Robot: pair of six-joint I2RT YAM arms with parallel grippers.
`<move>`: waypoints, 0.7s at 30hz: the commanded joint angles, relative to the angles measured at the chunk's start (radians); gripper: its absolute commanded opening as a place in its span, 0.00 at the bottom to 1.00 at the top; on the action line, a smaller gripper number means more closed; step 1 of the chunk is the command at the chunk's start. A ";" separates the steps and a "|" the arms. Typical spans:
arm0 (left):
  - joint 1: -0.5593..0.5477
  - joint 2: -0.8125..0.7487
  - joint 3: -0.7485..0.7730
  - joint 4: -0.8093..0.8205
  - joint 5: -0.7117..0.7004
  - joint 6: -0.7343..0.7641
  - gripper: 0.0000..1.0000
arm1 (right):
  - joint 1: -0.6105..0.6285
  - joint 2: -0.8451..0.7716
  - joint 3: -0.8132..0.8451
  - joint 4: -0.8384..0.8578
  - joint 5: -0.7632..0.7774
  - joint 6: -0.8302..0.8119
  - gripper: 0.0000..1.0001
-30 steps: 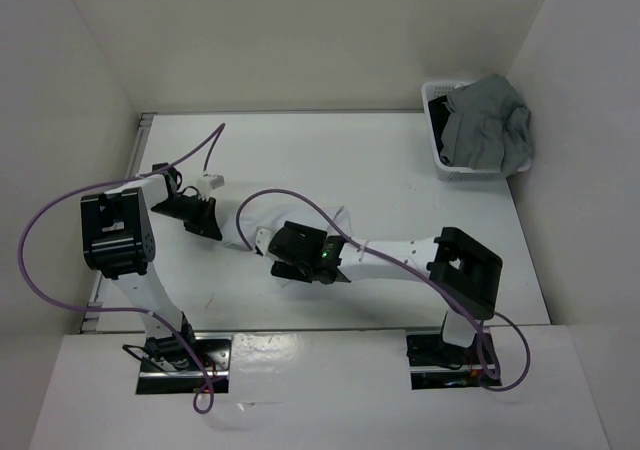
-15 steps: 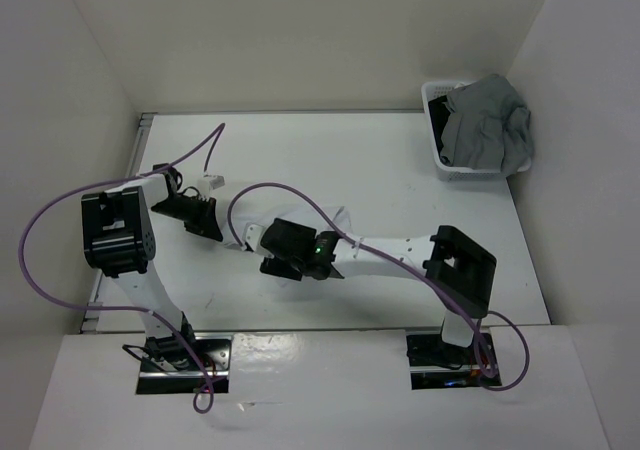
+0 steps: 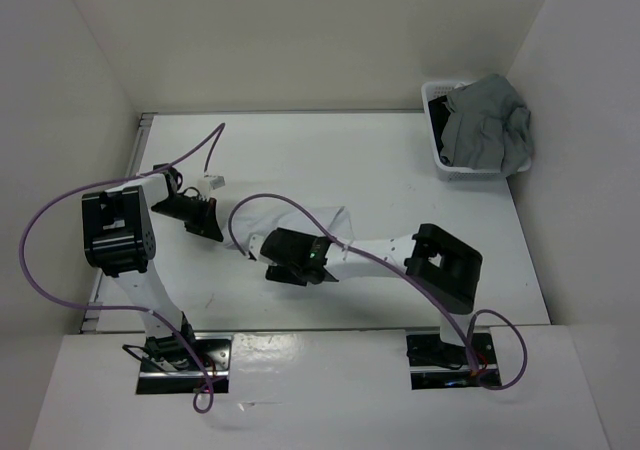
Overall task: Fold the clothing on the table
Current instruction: Flatten the skirt out
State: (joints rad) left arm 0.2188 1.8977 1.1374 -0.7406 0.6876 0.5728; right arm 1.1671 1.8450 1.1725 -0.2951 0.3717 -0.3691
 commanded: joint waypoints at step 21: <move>-0.002 0.002 0.025 -0.059 -0.009 0.062 0.00 | -0.055 -0.064 -0.002 0.024 0.043 -0.021 0.00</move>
State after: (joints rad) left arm 0.2188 1.9095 1.1423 -0.7738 0.7021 0.5793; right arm 1.1305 1.8530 1.1358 -0.2813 0.4065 -0.4023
